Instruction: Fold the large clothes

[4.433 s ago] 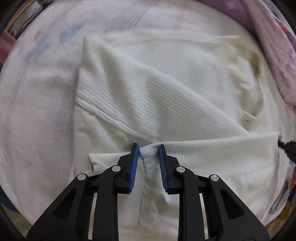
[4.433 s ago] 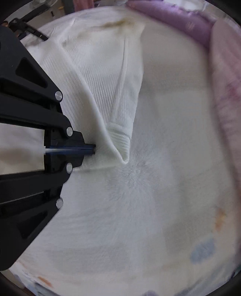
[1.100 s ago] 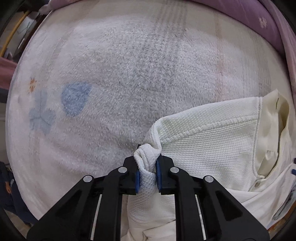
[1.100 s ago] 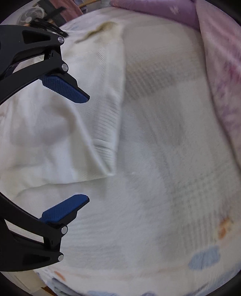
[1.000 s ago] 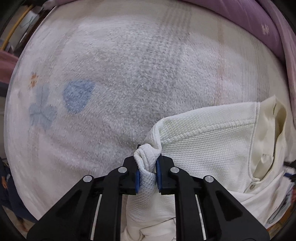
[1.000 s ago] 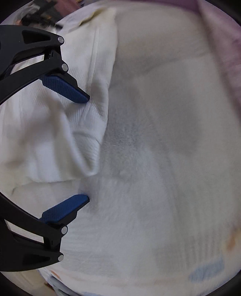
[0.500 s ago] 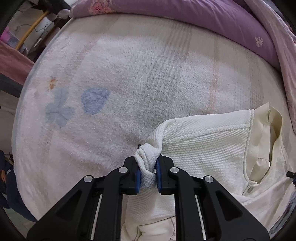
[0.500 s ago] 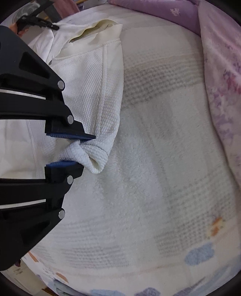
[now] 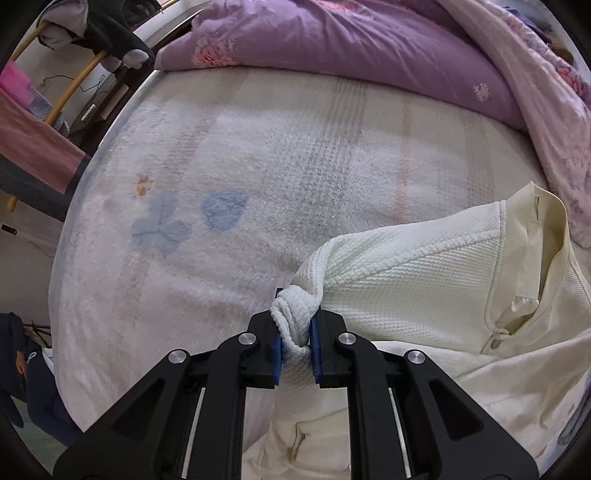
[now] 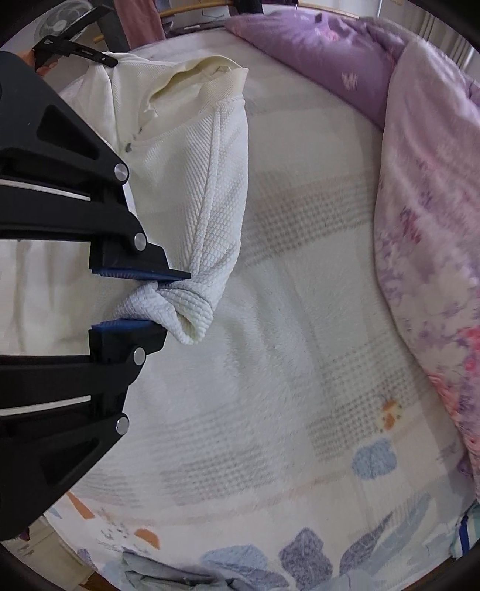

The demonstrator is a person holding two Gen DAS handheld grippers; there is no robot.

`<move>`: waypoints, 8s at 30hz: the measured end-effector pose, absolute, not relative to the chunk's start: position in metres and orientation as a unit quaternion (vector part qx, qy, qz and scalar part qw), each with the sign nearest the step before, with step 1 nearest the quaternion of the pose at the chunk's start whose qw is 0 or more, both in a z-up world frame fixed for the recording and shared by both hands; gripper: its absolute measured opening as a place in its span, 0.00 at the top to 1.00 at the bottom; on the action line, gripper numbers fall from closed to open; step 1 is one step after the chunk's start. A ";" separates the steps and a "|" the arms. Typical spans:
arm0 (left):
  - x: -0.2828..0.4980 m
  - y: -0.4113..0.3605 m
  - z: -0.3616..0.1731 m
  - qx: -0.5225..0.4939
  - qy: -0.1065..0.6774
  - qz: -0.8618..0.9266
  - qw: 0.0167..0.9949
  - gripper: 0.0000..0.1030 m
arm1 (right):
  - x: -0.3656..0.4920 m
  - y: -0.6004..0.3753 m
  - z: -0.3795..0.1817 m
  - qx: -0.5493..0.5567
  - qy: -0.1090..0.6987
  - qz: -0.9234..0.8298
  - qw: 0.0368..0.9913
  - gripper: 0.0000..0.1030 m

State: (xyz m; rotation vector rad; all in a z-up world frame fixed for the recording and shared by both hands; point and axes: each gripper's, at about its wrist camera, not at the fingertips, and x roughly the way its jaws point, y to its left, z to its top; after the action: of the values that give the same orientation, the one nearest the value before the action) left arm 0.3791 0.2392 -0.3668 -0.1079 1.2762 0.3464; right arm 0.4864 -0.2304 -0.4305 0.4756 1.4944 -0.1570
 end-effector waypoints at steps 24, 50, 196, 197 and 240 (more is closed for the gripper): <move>0.140 0.211 -0.264 -0.026 0.530 0.159 0.832 0.89 | 0.231 -0.206 -0.312 0.197 0.582 -0.035 0.789 0.85; -0.079 0.214 -0.407 -0.208 0.681 0.145 0.687 0.24 | 0.006 -0.215 -0.475 0.294 0.722 -0.060 0.623 0.08; -0.028 0.108 -0.499 -0.098 0.758 0.032 0.644 0.94 | 0.080 -0.111 -0.563 0.166 0.788 0.009 0.593 0.95; -0.028 0.103 -0.503 -0.086 0.754 0.036 0.650 0.94 | 0.077 -0.104 -0.566 0.159 0.785 0.006 0.599 0.96; 0.136 0.193 -0.430 -0.113 0.624 0.087 0.768 0.97 | 0.212 -0.138 -0.477 0.090 0.671 0.039 0.735 0.98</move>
State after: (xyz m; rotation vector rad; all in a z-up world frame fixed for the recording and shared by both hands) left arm 0.1355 0.1926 -0.4300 -0.2450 1.3537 0.1894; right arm 0.2124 -0.1384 -0.4768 0.1980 1.4746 0.0857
